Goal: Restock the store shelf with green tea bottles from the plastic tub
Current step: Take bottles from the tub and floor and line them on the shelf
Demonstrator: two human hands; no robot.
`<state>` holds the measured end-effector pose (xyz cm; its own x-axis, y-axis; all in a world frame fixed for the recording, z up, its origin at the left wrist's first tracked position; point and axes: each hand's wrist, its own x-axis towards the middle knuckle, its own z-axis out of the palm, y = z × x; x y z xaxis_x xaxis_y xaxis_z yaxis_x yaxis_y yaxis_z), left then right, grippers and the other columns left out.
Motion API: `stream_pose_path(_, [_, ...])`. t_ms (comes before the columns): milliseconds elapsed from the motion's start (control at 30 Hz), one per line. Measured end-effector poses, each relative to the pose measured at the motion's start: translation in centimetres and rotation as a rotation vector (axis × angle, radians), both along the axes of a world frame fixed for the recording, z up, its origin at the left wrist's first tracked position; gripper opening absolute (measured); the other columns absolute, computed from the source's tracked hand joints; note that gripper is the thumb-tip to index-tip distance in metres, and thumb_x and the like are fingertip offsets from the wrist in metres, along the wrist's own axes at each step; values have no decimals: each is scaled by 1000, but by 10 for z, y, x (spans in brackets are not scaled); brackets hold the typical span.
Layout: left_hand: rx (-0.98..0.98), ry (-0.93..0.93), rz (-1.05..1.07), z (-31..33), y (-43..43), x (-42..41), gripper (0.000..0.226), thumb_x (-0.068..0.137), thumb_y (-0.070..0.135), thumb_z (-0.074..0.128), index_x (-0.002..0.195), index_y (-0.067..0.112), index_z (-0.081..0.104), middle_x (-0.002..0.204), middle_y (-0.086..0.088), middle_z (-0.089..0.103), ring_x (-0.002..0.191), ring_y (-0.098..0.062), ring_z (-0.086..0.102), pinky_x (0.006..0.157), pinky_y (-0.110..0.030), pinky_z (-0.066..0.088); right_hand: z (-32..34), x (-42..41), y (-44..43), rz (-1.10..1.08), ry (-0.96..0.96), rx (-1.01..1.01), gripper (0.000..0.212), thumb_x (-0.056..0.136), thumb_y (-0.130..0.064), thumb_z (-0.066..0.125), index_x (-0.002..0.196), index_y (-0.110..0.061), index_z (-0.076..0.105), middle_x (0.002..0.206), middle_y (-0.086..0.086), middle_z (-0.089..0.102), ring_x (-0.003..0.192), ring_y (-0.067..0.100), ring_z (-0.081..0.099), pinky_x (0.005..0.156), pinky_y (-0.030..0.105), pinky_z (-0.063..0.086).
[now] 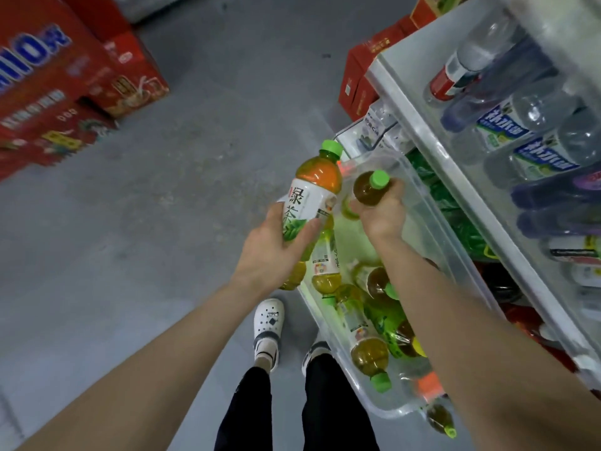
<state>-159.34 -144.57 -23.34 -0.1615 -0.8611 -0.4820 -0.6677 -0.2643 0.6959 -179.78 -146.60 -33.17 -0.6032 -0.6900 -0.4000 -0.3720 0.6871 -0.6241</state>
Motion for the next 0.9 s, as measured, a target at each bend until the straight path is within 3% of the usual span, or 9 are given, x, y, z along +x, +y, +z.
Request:
stream_pose_path(233, [-44,41,34,4,2,-2,54,88,59,57,125,21,48,102,6,65,91,-17,65,79,-38,55,10,13,13,-55,-6,-92,66,75,-28,84,125,-11,44,119,11,65,109,29,63,93,28,44])
stream_pose_path(400, [37,122,95,23,2,-4,54,82,52,68,122,20,49,101,12,61,89,1,59,65,-16,46,59,3,45,-18,-113,-222,65,75,-34,82,126,-17,45,107,-4,67,101,18,65,96,31,47])
stream_pose_path(500, [87,198,91,44,5,-6,58,80,49,73,126,20,51,108,9,64,99,-10,63,81,-28,53,105,-4,68,-57,-221,-294,62,79,-31,80,130,-24,45,104,-19,64,99,4,65,94,23,47])
stream_pose_path(600, [124,291,66,72,10,-6,67,74,53,77,127,23,50,111,9,64,103,-13,64,91,-38,54,152,-10,90,-118,-312,-406,58,86,-17,75,133,-22,43,107,-16,65,92,-8,64,82,8,46])
stream_pose_path(667, [132,328,22,94,13,-7,74,67,60,75,127,26,47,114,9,64,104,-13,64,93,-42,53,183,-13,104,-131,-310,-450,57,86,-17,75,134,-19,44,107,-13,67,94,-3,65,85,13,47])
stream_pose_path(800, [149,372,-93,135,15,-16,78,57,79,69,122,40,50,118,10,65,107,-15,65,96,-47,52,243,-21,134,-117,-222,-501,55,80,-40,77,125,-29,49,106,-16,70,100,8,67,95,31,49])
stream_pose_path(900, [139,396,-160,170,18,-30,72,59,79,61,118,39,52,117,10,66,108,-17,64,101,-46,47,285,-26,157,-119,-121,-548,48,83,-37,76,122,-27,50,106,-13,70,97,6,67,90,27,50])
